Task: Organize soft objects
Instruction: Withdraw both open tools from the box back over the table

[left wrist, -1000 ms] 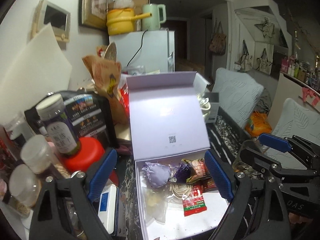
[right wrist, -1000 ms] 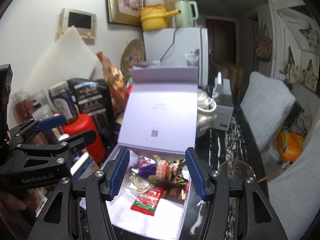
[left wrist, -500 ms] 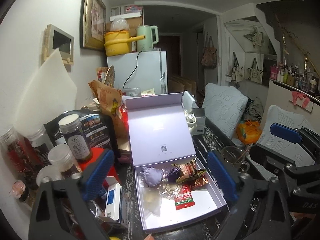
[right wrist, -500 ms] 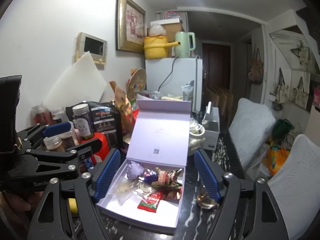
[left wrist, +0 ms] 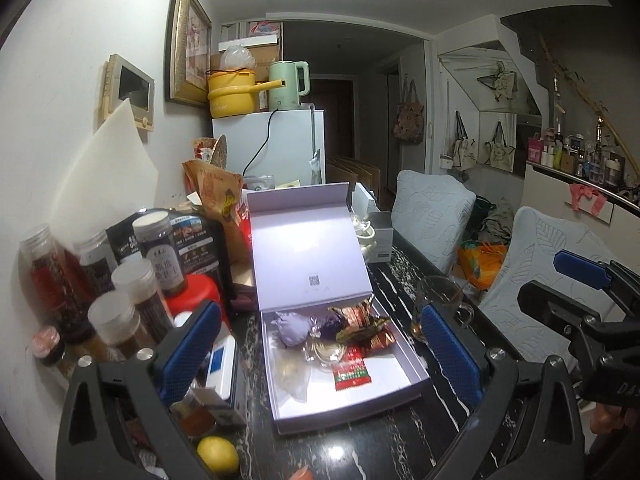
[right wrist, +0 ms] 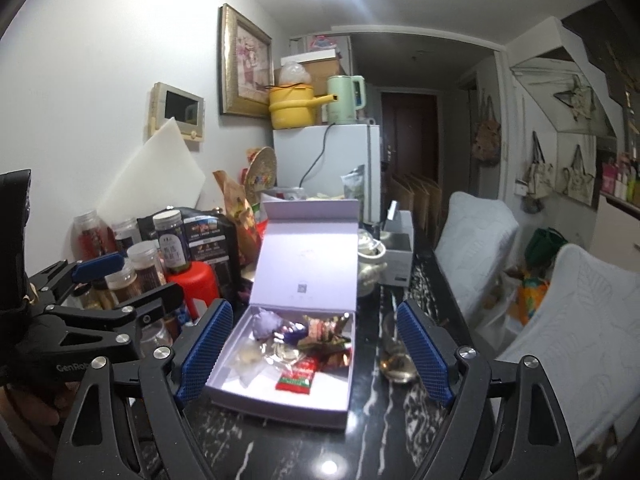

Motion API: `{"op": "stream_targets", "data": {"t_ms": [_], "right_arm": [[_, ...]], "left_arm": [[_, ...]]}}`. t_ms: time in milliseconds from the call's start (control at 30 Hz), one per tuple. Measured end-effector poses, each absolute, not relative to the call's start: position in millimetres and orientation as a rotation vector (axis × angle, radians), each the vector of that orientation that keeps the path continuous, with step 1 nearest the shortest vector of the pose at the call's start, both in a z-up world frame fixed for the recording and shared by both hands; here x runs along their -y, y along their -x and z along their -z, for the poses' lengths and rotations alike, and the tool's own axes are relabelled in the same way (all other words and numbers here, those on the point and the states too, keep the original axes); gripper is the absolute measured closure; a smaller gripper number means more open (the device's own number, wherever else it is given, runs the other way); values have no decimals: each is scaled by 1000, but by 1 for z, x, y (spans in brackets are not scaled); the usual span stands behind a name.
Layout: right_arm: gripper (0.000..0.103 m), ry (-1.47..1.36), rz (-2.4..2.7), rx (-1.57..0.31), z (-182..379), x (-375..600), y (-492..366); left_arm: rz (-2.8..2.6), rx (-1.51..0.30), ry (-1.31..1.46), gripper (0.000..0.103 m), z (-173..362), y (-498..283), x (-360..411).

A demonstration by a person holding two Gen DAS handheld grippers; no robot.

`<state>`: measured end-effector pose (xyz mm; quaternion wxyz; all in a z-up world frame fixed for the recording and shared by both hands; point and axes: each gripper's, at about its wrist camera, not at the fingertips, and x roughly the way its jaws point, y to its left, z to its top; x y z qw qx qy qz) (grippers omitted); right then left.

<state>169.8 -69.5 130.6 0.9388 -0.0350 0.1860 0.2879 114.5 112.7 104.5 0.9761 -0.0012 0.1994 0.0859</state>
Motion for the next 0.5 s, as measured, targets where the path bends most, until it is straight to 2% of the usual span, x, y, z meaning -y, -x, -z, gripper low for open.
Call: {"op": "stream_targets", "data": {"t_ms": [500], "right_arm": [[18,80,-549,-468,-79,90,-132]], "left_arm": [[-153,-488,-10,1,-52,-79,-87]]}}
